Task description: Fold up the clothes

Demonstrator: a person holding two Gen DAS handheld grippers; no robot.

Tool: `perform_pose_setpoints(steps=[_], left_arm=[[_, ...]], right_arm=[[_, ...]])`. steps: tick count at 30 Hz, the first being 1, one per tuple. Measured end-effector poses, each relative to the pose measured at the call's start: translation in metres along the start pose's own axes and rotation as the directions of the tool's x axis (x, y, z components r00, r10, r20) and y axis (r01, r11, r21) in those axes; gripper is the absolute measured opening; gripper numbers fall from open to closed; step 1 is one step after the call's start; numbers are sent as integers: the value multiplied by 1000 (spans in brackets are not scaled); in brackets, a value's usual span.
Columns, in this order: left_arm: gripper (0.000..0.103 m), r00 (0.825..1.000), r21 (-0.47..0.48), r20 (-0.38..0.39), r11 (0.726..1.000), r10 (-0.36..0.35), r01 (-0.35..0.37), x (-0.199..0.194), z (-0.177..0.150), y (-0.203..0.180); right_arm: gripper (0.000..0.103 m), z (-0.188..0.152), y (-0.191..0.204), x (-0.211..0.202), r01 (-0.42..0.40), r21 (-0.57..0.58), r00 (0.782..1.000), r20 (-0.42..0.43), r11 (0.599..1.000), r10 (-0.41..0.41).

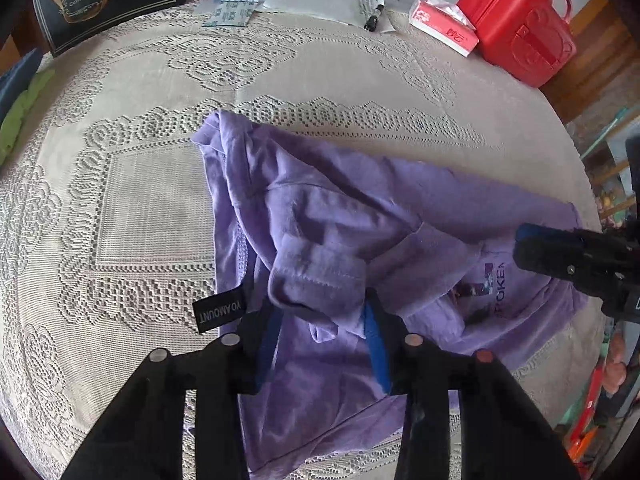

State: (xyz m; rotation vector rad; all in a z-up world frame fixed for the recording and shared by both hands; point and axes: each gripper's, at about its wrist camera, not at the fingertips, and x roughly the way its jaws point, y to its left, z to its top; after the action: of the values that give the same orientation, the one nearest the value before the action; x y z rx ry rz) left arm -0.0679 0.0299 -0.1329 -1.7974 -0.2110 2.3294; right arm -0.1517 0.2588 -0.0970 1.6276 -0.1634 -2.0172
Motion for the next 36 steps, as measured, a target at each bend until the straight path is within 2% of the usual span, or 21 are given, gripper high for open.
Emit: perform_pose_setpoints(steps=[2, 8, 11, 15, 17, 18, 19, 20, 21, 23, 25, 26, 27, 29, 30, 31, 32, 33, 34, 35, 36], left_arm=[[31, 1000, 21, -7, 1000, -8, 8, 2, -1, 0], [31, 1000, 47, 8, 999, -24, 23, -6, -5, 3], [31, 999, 55, 31, 998, -13, 11, -18, -11, 4], [31, 997, 58, 72, 998, 5, -9, -39, -25, 6], [31, 996, 45, 88, 999, 16, -20, -53, -38, 10], [32, 996, 31, 90, 999, 23, -26, -58, -44, 13], [40, 995, 15, 94, 999, 31, -33, -62, -48, 16], [51, 994, 0, 101, 999, 43, -43, -65, -51, 17], [56, 992, -14, 112, 998, 59, -57, -68, -51, 19], [68, 987, -39, 134, 996, 85, -81, -74, -51, 21], [68, 984, -58, 154, 995, 92, -84, -76, -46, 21], [68, 983, -65, 159, 994, 93, -83, -75, -43, 21], [68, 983, -69, 158, 994, 97, -87, -72, -41, 21], [68, 984, -69, 143, 993, 102, -93, -63, -40, 19], [68, 986, -64, 131, 993, 106, -98, -57, -40, 18], [68, 987, -58, 114, 993, 109, -103, -49, -42, 15], [68, 989, -51, 97, 993, 113, -108, -40, -45, 13], [68, 990, -46, 80, 992, 118, -114, -32, -47, 11], [68, 991, -40, 62, 992, 123, -120, -23, -50, 9], [68, 991, -35, 45, 992, 126, -125, -15, -52, 8], [68, 991, -29, 31, 991, 131, -130, -7, -54, 7]], right_arm=[[42, 11, 13, 13, 4, -30, 1000, -15, 1000, -4], [41, 25, 33, 59, 39, -84, 994, -100, 996, -48], [5, 20, 39, 65, 51, -115, 995, -80, 992, -60], [6, 2, 48, 26, -26, -180, 998, 52, 983, 36], [7, -20, 55, 6, -92, -266, 992, 60, 960, 112], [13, -31, 56, 0, -112, -291, 991, 40, 950, 129], [18, -41, 55, -3, -127, -298, 990, 14, 946, 137], [28, -53, 52, -5, -138, -292, 990, -7, 946, 142], [35, -62, 46, -7, -126, -274, 992, -9, 953, 129], [35, -79, 27, -15, -86, -214, 996, 8, 973, 90], [38, -98, -2, -31, -34, -107, 997, 59, 994, 40], [48, -105, -19, -42, -17, -42, 995, 93, 999, 21], [64, -113, -35, -52, -3, 25, 992, 127, 1000, 0], [76, -136, -73, -77, 20, 176, 979, 198, 984, -55], [76, -146, -89, -88, 28, 244, 971, 224, 969, -84], [76, -156, -107, -98, 48, 319, 963, 239, 947, -129], [67, -165, -121, -105, 74, 378, 957, 234, 923, -173], [45, -174, -135, -111, 99, 434, 950, 227, 895, -215], [35, -179, -145, -114, 120, 468, 946, 214, 876, -244], [28, -184, -156, -117, 140, 501, 941, 200, 854, -271], [28, -189, -165, -120, 160, 531, 936, 185, 832, -298]])
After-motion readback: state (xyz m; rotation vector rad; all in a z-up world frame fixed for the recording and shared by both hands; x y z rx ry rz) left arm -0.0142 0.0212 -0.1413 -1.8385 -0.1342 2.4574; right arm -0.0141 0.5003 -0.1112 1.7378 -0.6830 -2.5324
